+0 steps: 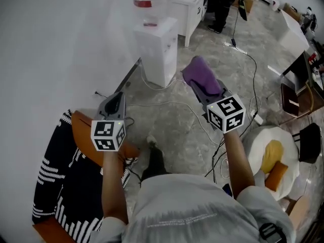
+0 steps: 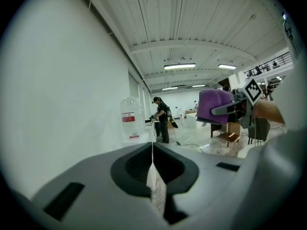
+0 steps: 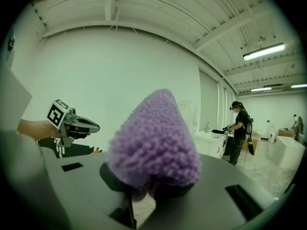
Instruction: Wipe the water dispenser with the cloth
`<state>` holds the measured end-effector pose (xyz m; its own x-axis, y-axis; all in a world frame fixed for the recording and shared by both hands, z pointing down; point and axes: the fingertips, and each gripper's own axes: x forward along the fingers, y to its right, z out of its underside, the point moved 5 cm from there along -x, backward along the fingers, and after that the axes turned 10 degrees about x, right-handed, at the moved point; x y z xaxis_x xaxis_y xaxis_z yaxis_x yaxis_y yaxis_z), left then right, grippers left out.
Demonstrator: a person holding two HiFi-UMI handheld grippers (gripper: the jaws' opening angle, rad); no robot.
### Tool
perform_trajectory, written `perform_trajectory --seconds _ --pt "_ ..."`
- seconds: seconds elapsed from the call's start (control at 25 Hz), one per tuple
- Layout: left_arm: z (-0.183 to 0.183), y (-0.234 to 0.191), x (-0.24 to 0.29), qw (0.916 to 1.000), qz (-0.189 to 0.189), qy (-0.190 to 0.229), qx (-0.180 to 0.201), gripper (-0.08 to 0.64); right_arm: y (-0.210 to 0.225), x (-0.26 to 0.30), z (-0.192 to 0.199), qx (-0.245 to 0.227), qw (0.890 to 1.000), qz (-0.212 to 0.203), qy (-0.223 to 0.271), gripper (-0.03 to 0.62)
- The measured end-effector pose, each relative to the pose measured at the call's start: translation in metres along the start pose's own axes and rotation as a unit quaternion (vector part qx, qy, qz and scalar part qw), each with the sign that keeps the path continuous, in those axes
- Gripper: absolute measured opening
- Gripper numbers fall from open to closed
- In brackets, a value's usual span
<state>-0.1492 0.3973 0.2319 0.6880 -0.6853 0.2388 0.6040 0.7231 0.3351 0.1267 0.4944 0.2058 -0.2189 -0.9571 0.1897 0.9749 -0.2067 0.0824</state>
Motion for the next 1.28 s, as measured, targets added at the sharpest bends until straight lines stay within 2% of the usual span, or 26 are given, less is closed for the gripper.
perform_trajectory --seconds 0.12,0.28,0.36,0.48,0.8,1.08,1.28 --pt "0.007 -0.025 0.041 0.9999 0.014 0.006 0.003 0.018 0.021 0.039 0.001 0.010 1.000 0.015 -0.008 0.091" --pt "0.004 -0.074 0.092 0.9980 0.027 0.049 -0.031 0.018 0.042 0.091 -0.007 0.023 0.999 0.026 -0.017 0.089" --pt "0.002 -0.096 0.116 0.9975 0.034 0.056 -0.026 0.018 0.054 0.116 -0.016 0.031 0.999 0.035 -0.021 0.089" --pt "0.008 -0.129 0.153 0.9988 0.033 0.033 -0.014 0.018 0.069 0.158 -0.031 0.050 0.997 0.048 -0.018 0.089" --pt "0.036 -0.199 0.213 0.9982 0.037 0.013 -0.044 0.018 0.070 0.254 -0.039 0.055 0.996 0.050 -0.040 0.091" --pt "0.050 -0.225 0.236 0.9980 0.045 0.008 -0.044 0.018 0.068 0.308 -0.017 0.086 0.988 0.041 -0.122 0.089" --pt "0.069 -0.237 0.246 0.9978 0.041 -0.009 -0.052 0.018 0.064 0.347 -0.012 0.080 0.989 0.024 -0.120 0.089"
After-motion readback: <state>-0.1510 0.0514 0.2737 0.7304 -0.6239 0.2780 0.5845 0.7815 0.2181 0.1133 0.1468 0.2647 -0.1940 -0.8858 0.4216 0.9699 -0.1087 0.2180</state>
